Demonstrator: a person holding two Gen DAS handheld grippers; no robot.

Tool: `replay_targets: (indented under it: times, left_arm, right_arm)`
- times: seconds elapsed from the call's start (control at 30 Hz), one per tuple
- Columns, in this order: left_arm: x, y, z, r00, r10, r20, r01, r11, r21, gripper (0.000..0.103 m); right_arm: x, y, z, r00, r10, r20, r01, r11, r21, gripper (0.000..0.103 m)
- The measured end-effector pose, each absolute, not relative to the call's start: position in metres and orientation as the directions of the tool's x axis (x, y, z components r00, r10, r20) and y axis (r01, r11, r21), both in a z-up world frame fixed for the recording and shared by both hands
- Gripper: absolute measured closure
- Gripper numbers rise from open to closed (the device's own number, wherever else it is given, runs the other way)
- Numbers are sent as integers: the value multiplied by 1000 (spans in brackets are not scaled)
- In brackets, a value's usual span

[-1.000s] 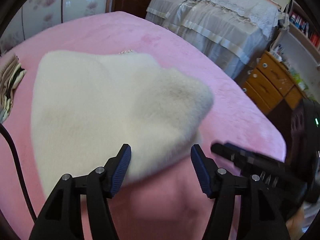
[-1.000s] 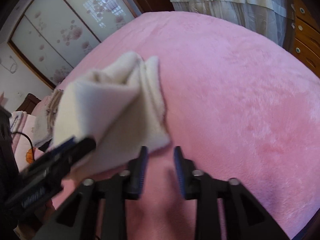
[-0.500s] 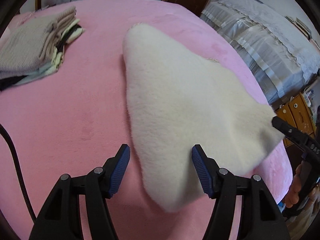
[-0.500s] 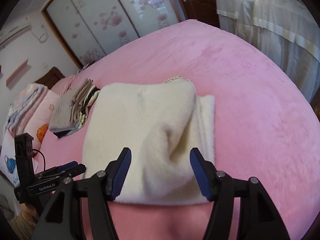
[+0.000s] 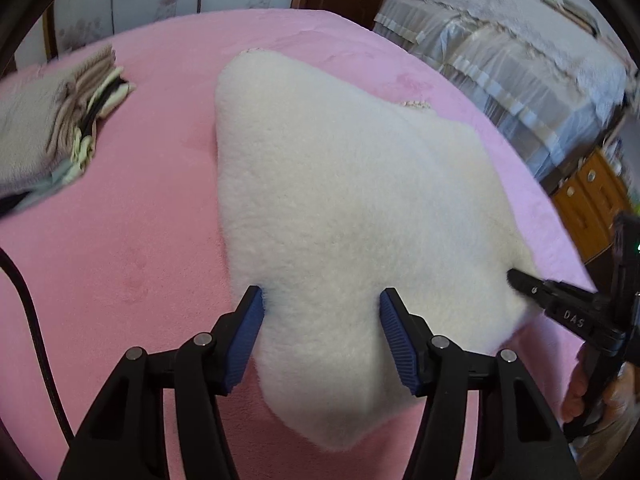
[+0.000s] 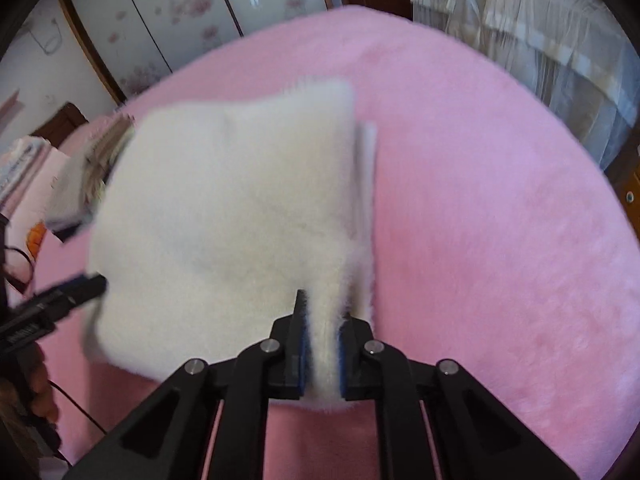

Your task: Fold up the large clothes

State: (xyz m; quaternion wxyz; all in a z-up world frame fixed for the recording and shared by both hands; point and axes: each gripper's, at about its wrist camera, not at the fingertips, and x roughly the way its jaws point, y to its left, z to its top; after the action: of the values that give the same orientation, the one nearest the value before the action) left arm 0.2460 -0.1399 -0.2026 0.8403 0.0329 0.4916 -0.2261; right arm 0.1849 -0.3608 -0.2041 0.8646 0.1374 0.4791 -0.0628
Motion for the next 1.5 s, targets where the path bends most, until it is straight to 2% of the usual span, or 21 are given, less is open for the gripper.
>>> replay_targets:
  times: [0.1,0.27,0.4,0.6,0.7,0.8,0.9,0.97,1.03,1.2,1.5]
  left_arm:
    - [246,-144,-197,414,-314,-854,423,897,-124,45]
    - [248,-142,-167,405,-323,-855,461,880,-114,45]
    - [270,-152,-141,428,-365,-827,484,865,-131,45]
    - [340,-176,-147,427,-338,-839,427,893,-142,45]
    - [373,-182,-160,421,-311,-852,396,908,-136,45]
    - [391,-181,-172,435,-269,-859,371,923,-101,45]
    - [403,-173,-185,429,-256,-866,370,925,-90,42]
    - [407,-161,-195,400,-304,-864,352,922,-162,38]
    - [410,-154,-201,389,-338,-857,334,919,-211,34]
    - [411,-149,-204,394,-342,-853,316,922,-224,33]
    - [390,-147,-178,431,-309,-848,313,933,-180,33]
  right_arm:
    - [185,-362,-185,551,21,-834,262,945,197,90]
    - [187,-354,-138,631,-28,-775,211,968,136,68]
    - [219,-342,-119,657,27,-753,143,977,160,68]
    - [304,-324,-135,632,94,-769,96,976,198,68]
    - [338,-325,-155,592,73,-803,111,979,171,68]
    - [355,-347,-180,541,-44,-840,178,982,64,68]
    - [349,-378,-190,553,-39,-833,203,975,89,76]
    - [342,-390,-193,560,-28,-828,212,971,111,89]
    - [338,-395,-192,570,-19,-822,217,968,128,91]
    - [336,-393,-190,572,-15,-820,235,961,146,90]
    - [320,-389,-165,564,16,-826,249,950,189,76]
